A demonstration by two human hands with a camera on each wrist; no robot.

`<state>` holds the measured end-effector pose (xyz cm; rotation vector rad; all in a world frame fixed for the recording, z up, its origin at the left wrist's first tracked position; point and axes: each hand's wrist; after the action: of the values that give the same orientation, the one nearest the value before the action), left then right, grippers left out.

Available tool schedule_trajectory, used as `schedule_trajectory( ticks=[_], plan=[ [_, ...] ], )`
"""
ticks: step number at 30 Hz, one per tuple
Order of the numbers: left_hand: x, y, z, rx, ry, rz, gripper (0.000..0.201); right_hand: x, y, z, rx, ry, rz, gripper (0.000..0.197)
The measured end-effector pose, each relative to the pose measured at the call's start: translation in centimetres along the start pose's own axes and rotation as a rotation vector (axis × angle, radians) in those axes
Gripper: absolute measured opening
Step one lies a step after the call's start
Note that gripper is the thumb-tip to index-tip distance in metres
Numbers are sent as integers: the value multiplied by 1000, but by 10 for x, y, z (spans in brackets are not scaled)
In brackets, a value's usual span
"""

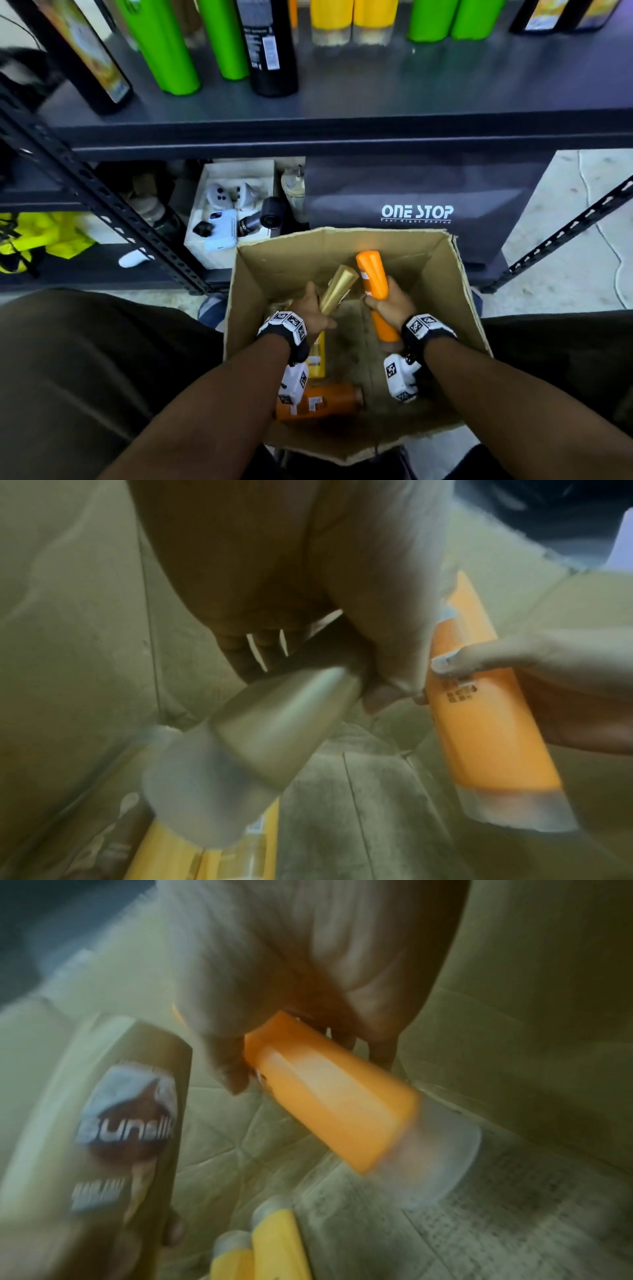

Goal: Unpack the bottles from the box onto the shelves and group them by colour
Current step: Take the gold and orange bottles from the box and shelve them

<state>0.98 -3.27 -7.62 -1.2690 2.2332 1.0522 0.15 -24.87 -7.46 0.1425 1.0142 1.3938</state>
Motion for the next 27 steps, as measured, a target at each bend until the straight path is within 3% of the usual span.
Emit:
schedule_trajectory(
  ticks=[2, 5, 9, 13, 18, 20, 27],
  plan=[
    [-4, 2, -4, 5, 65, -48, 86, -1, 9, 7, -55, -67, 9, 40],
    [-8, 6, -10, 2, 147, -121, 100, -3, 23, 16, -114, -201, -9, 29],
    [-11, 8, -21, 49, 288, -280, 70, -5, 39, 25, -154, -330, -35, 34],
    [-16, 6, -32, 125, 411, -398, 55, -7, 52, 35, -240, -416, -103, 35],
    [-28, 8, -50, 212, 479, -490, 35, -15, 60, 52, -340, -485, -135, 21],
    [-33, 10, -59, 262, 485, -507, 31, -20, 62, 62, -375, -518, -128, 27],
    [-57, 15, -96, 433, 550, -585, 41, -40, 69, 93, -463, -601, -128, 35]
  ],
)
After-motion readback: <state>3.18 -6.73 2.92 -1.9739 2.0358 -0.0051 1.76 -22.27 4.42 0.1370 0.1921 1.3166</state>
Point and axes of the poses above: each hand's wrist, its own y-axis away from the middle knuckle, its own x-axis out of the palm, z = x × y, and after that the axes turned 15 degrees about x, right-handed
